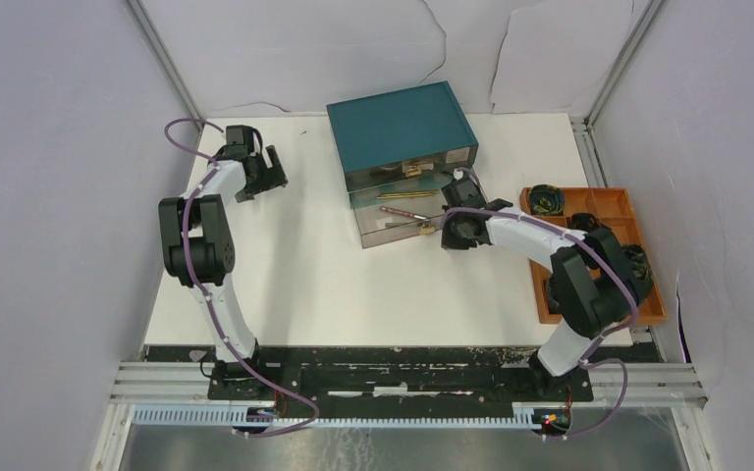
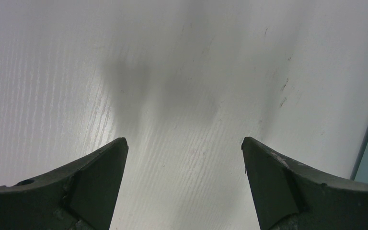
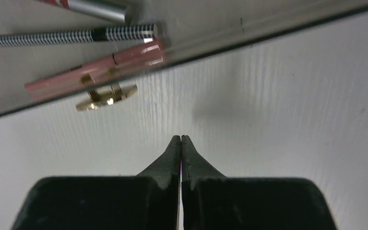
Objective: Organize the makeup
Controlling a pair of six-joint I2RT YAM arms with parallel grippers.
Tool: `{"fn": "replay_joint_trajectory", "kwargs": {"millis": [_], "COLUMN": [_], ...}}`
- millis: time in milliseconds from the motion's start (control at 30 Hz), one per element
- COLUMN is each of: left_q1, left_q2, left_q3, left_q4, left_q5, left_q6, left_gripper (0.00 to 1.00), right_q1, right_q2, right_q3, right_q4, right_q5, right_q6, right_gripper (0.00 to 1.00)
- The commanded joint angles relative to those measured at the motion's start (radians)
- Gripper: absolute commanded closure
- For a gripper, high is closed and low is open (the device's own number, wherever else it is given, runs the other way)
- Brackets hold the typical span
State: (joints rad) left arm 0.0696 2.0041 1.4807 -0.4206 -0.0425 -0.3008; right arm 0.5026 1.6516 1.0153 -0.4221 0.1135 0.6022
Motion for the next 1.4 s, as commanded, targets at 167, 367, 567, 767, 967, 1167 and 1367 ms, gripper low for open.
{"fn": "replay_joint_trajectory", "kwargs": {"millis": [167,367,567,767,967,1167,1367], "left_q1": [-0.005,-0.005,-0.005,-0.006,-0.005,-0.005,-0.006], "left_q2": [-0.039,-0.033,-0.026,-0.024,-0.03,-0.04,-0.064], "left_q3": [-0.007,-0.003,0.006,0.015,0.021,0.027,-0.002], "left_q4": [0.028,0.028,0.028,0.027,0.022,0.018,0.026], "left_q5": [0.011,0.01,0.001,-0.004,-0.006,-0.01,-0.013], "left_q6": [0.026,0.028,0.033,0.037,0.045,0.048,0.054], "left_gripper": [0.04,0.04,0.04,0.04,0.04,0.04,0.04], "right_q1": [-0.06,-0.074,-0.073,-0.072,-0.064,-0.057,-0.05], "right_q2": [0.17,0.23,0.313,0.343,0.34,0.356,0.366], "right_q3": [0.208,0.261,0.346,0.363,0.369,0.383,0.417], "right_q4": [0.14,0.206,0.265,0.411,0.449,0.483,0.472], "right_q5": [-0.005,0.017,-0.004,0.015,0.11,0.152,0.164], "right_q6": [0.01,0.034,0.093,0.219,0.312,0.432,0.426], "right_gripper": [1.0,1.0,1.0,0.99,0.99,0.99,0.99]}}
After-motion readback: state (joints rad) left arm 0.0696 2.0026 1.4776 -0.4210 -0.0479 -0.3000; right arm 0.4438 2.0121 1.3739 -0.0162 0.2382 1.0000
